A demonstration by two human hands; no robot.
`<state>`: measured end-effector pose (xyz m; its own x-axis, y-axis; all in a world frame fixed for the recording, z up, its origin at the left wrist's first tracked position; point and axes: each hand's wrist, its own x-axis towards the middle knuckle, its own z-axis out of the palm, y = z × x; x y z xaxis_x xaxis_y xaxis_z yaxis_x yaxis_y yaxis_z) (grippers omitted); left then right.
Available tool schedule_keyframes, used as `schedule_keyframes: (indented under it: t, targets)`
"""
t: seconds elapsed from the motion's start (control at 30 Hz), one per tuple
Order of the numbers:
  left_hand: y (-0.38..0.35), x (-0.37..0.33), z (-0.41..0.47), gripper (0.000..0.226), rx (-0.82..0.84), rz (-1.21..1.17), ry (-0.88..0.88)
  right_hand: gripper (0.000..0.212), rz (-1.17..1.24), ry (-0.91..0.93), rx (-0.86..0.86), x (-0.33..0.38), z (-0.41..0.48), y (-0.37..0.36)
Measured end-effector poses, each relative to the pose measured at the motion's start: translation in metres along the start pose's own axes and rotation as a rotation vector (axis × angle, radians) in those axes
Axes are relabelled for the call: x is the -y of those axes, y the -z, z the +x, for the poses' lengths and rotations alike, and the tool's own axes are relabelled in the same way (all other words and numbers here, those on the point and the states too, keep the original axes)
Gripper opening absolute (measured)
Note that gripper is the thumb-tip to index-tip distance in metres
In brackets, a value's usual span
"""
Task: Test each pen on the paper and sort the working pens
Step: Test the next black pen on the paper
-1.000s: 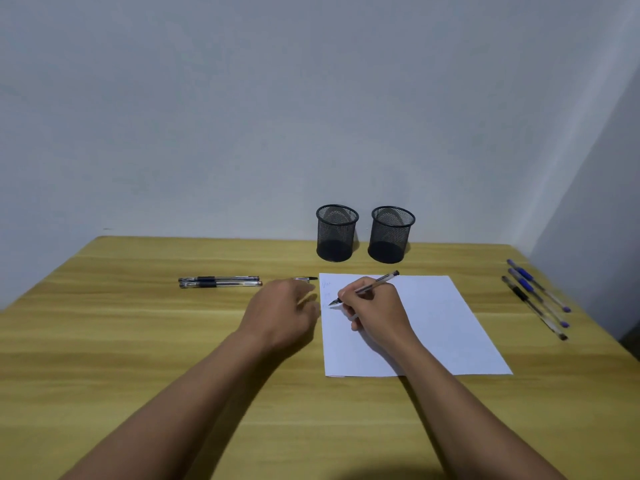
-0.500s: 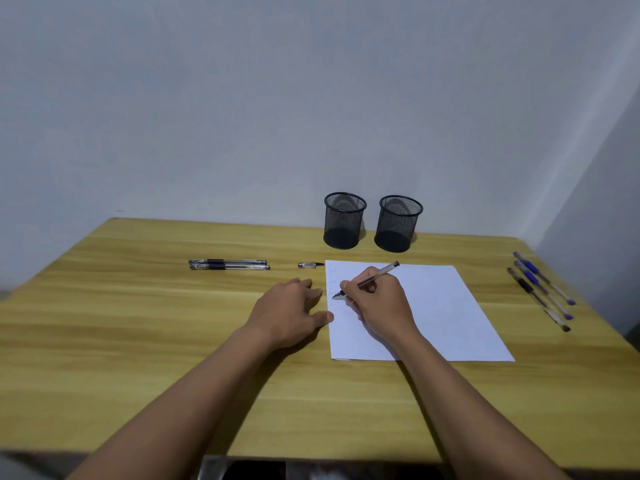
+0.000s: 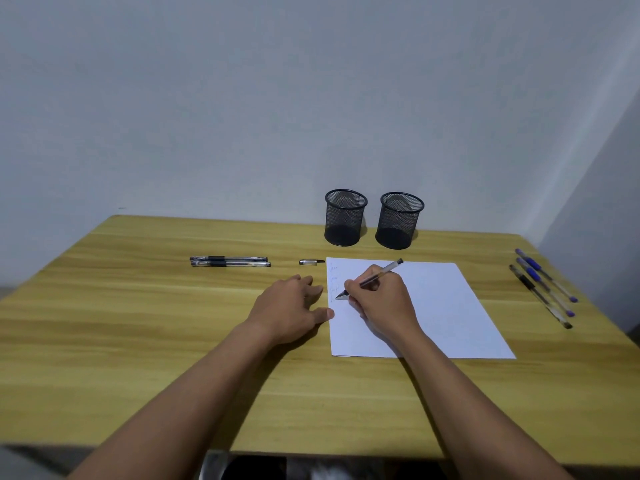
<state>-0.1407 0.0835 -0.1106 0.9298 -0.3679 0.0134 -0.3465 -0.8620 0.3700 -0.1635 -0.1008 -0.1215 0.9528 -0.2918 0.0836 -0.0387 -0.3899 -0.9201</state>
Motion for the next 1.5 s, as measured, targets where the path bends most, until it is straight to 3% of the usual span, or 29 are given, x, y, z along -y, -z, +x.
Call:
schedule_keyframes:
  t: [0.33, 0.5, 0.7, 0.83, 0.93, 1.07, 1.3, 1.4, 1.5]
  targets:
    - [0.000, -0.001, 0.000, 0.066, 0.002, -0.017, 0.008, 0.020, -0.051, 0.007, -0.052, 0.002, -0.002, 0.001]
    - [0.001, -0.001, 0.001, 0.066, 0.006, -0.013, 0.012, 0.016, -0.023, -0.025, 0.012, 0.003, -0.001, 0.003]
    - [0.003, -0.003, 0.002, 0.066, 0.010, -0.008, 0.027, 0.012, 0.287, -0.132, 0.001, 0.010, 0.005, 0.008]
    - [0.008, -0.004, 0.002, 0.062, 0.032, -0.051, 0.059, 0.012, 0.342, -0.117, 0.035, 0.016, 0.008, 0.013]
    - [0.015, -0.004, 0.010, 0.037, -0.081, -0.195, 0.086, 0.016, 0.384, -0.091, 0.049, 0.019, 0.013, 0.017]
    - [0.024, -0.002, 0.038, 0.034, -0.304, -0.104, 0.064, 0.010, 0.416, -0.123, 0.058, 0.020, 0.023, 0.020]
    - [0.016, 0.003, 0.068, 0.027, -0.247, 0.280, -0.015, 0.011, 0.343, -0.055, 0.070, 0.018, 0.028, 0.024]
    - [0.015, 0.005, 0.066, 0.023, -0.293, 0.243, -0.037, 0.010, 0.351, -0.045, 0.066, 0.019, 0.028, 0.028]
    - [0.017, 0.006, 0.057, 0.017, -0.324, 0.017, -0.072, 0.006, 0.381, -0.062, 0.054, 0.021, 0.027, 0.031]
